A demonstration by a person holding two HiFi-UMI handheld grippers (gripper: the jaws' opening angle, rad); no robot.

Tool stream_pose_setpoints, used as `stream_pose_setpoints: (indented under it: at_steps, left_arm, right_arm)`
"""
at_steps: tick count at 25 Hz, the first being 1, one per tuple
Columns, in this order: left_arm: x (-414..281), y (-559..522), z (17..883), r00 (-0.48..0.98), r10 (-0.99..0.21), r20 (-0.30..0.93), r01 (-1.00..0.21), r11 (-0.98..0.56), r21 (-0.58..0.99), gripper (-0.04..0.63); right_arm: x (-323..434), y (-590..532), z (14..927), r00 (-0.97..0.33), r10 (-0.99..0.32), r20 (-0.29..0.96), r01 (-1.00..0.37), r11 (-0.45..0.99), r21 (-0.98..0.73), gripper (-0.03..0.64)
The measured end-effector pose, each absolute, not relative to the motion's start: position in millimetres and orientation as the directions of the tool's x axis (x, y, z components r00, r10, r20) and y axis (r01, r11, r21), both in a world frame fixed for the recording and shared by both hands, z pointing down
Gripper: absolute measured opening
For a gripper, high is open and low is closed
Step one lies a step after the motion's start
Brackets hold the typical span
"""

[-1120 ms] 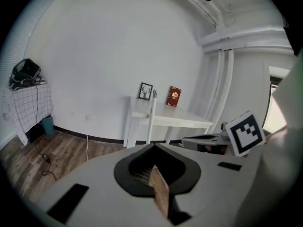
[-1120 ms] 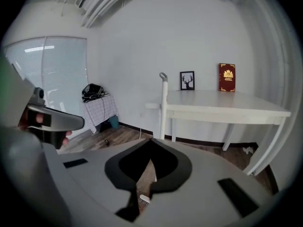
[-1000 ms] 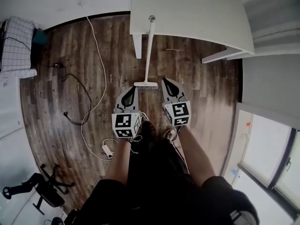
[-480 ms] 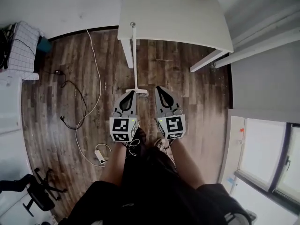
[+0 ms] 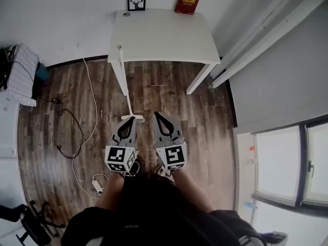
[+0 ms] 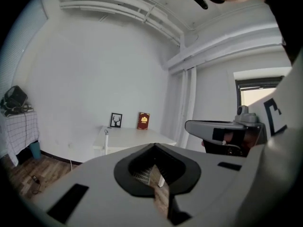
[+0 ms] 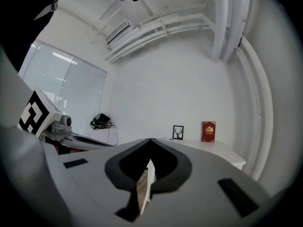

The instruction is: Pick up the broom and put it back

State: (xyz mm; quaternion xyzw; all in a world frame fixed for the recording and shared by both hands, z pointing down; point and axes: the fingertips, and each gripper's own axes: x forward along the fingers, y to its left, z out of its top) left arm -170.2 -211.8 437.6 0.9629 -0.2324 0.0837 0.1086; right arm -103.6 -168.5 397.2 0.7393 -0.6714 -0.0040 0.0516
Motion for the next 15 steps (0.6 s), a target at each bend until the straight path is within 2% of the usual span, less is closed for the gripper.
stream_pose_setpoints:
  at_steps: [15]
  left_arm:
    - [-157,-131,421,0.888,-0.413,0.201,-0.439,-0.892,0.107,0.0]
  right_arm:
    - [-98,-84,377,0.099,-0.995,-0.007,-0.992,-0.099,0.083,0.021]
